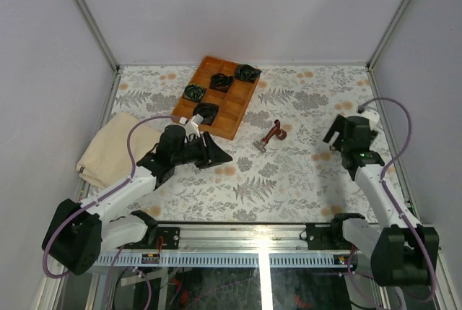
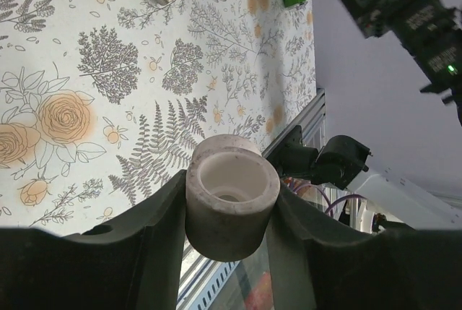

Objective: Install the water faucets

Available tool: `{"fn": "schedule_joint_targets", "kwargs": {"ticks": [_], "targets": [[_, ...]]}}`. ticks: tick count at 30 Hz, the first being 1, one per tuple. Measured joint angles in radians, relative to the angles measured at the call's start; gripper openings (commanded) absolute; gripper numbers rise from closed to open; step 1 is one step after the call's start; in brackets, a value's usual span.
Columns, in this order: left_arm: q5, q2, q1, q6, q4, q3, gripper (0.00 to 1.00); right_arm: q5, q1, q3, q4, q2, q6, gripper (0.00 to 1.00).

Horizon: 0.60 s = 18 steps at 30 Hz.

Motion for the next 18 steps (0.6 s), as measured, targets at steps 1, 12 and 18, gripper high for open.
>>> {"fn": "schedule_joint_targets", "kwargs": {"ticks": [1, 12, 18], "targets": [[0.001, -0.007, 0.0, 0.002, -0.002, 0.0, 0.0, -0.021, -0.087, 0.005, -0.037, 0.032, 0.017, 0.91], [0.012, -0.064, 0.0, 0.058, -0.051, 0.0, 0.0, -0.137, -0.36, 0.174, -0.162, 0.404, 0.04, 0.85], [0.016, -0.076, 0.0, 0.076, -0.07, 0.0, 0.0, -0.156, -0.416, 0.244, -0.158, 0.509, 0.041, 0.69]]}}
